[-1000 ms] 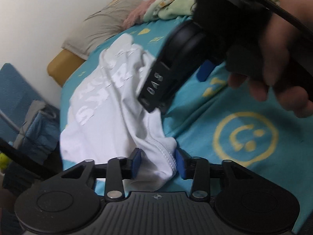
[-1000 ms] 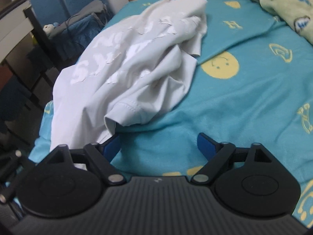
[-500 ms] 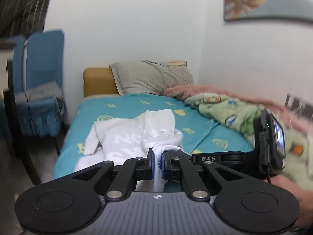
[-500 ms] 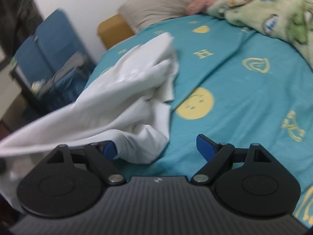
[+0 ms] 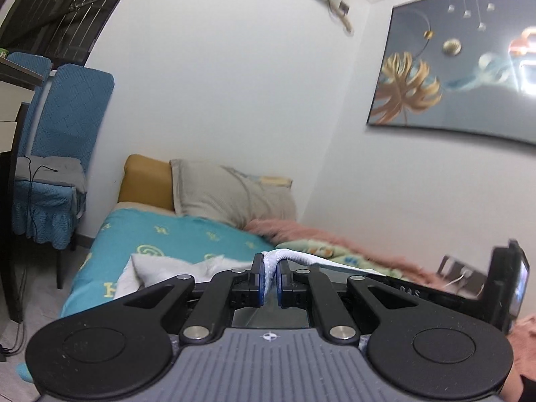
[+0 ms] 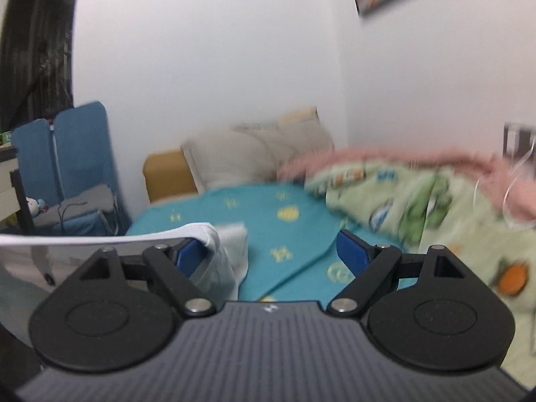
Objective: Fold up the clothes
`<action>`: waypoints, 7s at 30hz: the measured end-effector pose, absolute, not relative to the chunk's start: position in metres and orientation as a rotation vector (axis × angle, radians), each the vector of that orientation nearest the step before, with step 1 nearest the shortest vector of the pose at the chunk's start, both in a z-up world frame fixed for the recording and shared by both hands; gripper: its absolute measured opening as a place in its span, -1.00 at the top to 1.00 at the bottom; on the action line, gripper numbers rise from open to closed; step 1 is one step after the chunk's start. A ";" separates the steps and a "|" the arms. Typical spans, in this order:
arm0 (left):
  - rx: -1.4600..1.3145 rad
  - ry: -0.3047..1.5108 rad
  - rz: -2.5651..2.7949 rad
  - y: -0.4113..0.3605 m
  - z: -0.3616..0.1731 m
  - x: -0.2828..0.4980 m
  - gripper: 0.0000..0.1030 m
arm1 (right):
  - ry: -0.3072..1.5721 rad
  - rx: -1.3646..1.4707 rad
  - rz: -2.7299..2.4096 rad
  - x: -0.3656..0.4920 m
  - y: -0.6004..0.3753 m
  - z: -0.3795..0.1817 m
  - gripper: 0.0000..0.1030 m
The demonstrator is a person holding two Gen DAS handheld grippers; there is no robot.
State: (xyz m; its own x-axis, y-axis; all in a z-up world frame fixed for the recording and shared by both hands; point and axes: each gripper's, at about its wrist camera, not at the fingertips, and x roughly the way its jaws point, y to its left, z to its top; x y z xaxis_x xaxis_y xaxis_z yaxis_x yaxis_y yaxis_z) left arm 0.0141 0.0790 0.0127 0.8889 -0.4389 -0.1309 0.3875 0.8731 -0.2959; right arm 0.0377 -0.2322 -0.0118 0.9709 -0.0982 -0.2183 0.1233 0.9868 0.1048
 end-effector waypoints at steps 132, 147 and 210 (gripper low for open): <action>-0.042 0.215 0.041 0.019 0.185 0.197 -0.51 | 0.081 0.138 -0.248 0.135 -0.299 0.177 -0.68; -0.124 0.796 -0.008 0.039 -0.119 0.502 -0.53 | 0.629 0.068 -0.102 0.423 -0.303 -0.092 -0.65; -0.810 0.775 0.085 0.182 -0.153 0.179 -0.10 | 0.611 0.331 -0.034 0.084 -0.286 -0.053 -0.66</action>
